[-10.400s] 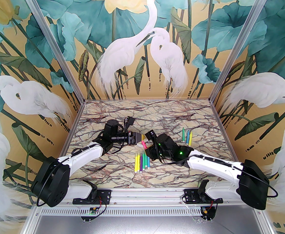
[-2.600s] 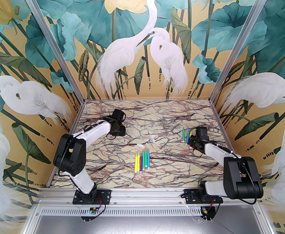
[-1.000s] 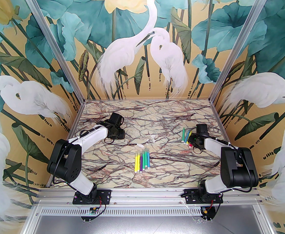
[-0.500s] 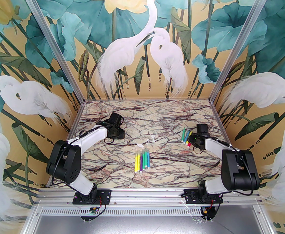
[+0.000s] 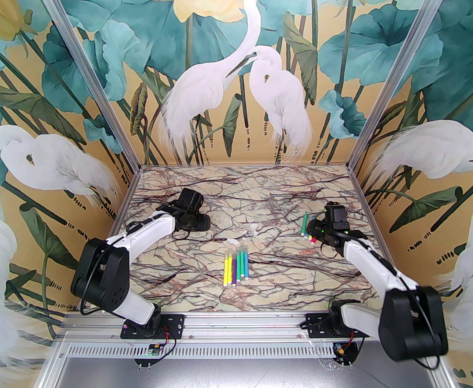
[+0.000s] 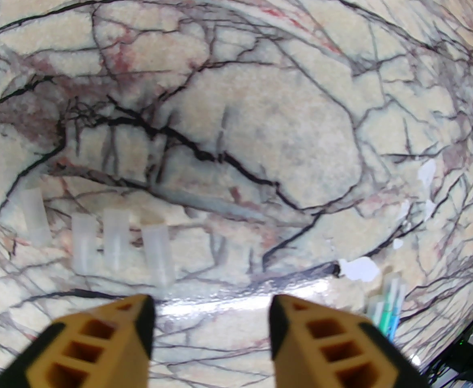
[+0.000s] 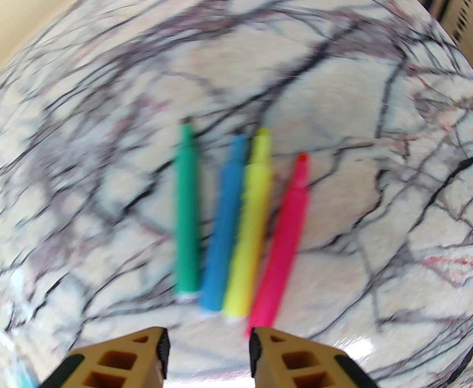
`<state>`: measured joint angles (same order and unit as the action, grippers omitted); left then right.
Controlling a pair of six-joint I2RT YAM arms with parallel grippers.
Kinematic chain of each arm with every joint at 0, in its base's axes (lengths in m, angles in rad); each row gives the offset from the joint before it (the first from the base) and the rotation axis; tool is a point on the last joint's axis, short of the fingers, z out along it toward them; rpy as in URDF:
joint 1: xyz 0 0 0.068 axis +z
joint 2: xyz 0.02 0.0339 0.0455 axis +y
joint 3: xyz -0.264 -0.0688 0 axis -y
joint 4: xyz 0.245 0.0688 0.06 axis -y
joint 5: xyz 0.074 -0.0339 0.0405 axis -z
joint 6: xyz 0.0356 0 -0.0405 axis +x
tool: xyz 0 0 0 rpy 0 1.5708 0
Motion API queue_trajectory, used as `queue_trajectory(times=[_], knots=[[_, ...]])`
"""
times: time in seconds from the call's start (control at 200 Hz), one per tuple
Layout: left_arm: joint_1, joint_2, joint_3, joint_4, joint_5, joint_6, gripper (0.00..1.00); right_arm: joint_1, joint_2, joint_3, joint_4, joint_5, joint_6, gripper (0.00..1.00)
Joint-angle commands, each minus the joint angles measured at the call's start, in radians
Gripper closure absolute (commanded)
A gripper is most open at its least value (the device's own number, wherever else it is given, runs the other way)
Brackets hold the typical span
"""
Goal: Open the pen caps
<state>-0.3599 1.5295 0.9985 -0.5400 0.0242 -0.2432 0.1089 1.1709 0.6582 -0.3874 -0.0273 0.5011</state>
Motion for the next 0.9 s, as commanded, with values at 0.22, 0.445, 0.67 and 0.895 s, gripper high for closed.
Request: queue_trajectory(times=[0.22,0.445,0.67,0.895], knots=[[-0.002,-0.189,-0.153,0.18,0.081,0.006,0.32,0.184,-0.075,0.018,-0.081,-0.075,-0.001,0.58],[-0.002,-0.224,-0.195,0.213,0.091,-0.008,0.28,0.344,-0.042,0.02,-0.064,-0.067,0.046,0.58],[-0.001,-0.256,-0.24,0.245,0.073,-0.028,0.26,0.496,0.052,0.049,-0.026,-0.07,0.085,0.57],[-0.002,-0.272,-0.256,0.257,0.043,-0.022,0.24,0.622,0.184,0.105,0.011,-0.065,0.119,0.56]])
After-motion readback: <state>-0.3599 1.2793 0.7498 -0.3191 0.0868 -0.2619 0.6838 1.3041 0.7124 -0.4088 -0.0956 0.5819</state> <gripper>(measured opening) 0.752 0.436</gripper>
